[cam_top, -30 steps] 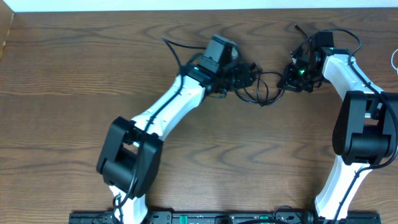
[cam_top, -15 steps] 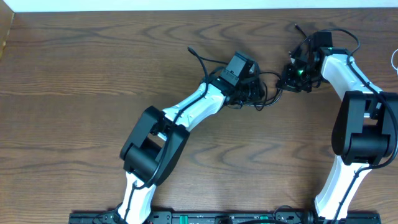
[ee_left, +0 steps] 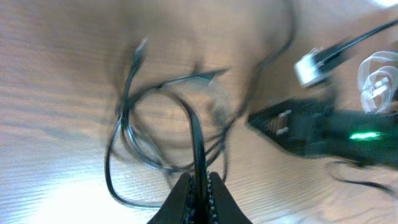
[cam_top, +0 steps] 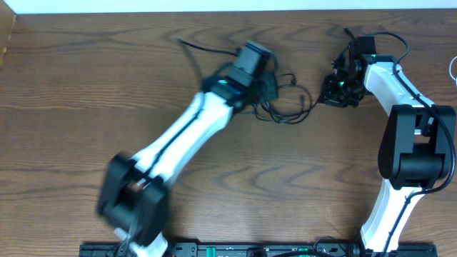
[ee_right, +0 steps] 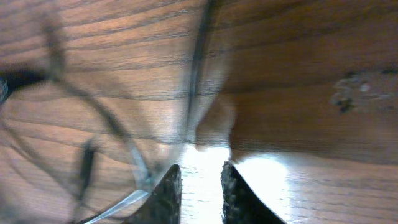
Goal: Untangle cables
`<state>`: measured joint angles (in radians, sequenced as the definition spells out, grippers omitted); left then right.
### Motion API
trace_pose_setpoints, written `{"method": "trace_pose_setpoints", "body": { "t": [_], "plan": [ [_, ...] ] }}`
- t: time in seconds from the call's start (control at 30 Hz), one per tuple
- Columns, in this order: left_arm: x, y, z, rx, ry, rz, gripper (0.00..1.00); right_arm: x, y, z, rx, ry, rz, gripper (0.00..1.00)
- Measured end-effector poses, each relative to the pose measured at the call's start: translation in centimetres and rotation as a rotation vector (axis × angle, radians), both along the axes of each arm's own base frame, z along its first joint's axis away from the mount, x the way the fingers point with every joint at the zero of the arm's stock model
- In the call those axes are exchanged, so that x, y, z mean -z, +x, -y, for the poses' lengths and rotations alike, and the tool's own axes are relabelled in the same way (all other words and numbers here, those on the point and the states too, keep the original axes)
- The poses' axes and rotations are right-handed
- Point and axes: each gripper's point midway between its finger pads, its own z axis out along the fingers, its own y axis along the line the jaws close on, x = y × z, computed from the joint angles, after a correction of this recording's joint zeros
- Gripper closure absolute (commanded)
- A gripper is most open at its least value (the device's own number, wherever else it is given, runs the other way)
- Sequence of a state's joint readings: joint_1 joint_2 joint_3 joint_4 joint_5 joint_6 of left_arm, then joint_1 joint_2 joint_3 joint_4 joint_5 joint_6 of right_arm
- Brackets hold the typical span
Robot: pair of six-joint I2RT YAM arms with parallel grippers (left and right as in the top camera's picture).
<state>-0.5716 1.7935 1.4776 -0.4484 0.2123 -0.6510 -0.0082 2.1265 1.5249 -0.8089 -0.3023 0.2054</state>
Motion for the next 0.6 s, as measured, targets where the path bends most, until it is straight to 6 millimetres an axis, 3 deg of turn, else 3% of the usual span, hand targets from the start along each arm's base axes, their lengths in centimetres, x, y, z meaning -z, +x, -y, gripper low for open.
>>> {"method": "trace_pose_setpoints", "body": {
  "t": [0.03, 0.13, 0.23, 0.33, 0.4, 0.43, 0.5, 0.6],
  "plan": [
    [-2.4, -0.1, -0.9, -0.015, -0.017, 0.042, 0.93, 0.0, 0.1, 0.1, 0.004, -0.004, 0.002, 0.75],
    [-7.3, -0.9, -1.9, -0.025, -0.067, 0.131, 0.93, 0.0, 0.3, 0.0, 0.006, -0.004, 0.012, 0.70],
    [-10.2, -1.2, -1.7, 0.003, -0.113, 0.207, 0.93, -0.3, 0.4, -0.7, -0.018, 0.034, 0.021, 0.59],
    [-13.1, -1.2, -1.5, 0.040, -0.186, 0.278, 0.93, -1.1, 0.2, -2.5, -0.099, 0.136, 0.048, 0.51],
    [-14.6, -1.0, -2.1, 0.044, -0.217, 0.316, 0.93, -2.0, 0.2, -3.8, -0.154, 0.208, 0.076, 0.40],
    [-15.5, -0.8, -2.7, 0.038, -0.229, 0.336, 0.93, -2.9, 0.1, -4.7, -0.191, 0.263, 0.102, 0.33],
    [-17.5, -0.4, -4.0, 0.026, -0.267, 0.387, 0.93, -5.5, 0.1, -6.0, -0.259, 0.345, 0.174, 0.28],
    [-19.6, -0.1, -4.5, 0.056, -0.332, 0.439, 0.93, -9.9, 0.5, -7.1, -0.331, 0.407, 0.304, 0.24]
  ]
}}
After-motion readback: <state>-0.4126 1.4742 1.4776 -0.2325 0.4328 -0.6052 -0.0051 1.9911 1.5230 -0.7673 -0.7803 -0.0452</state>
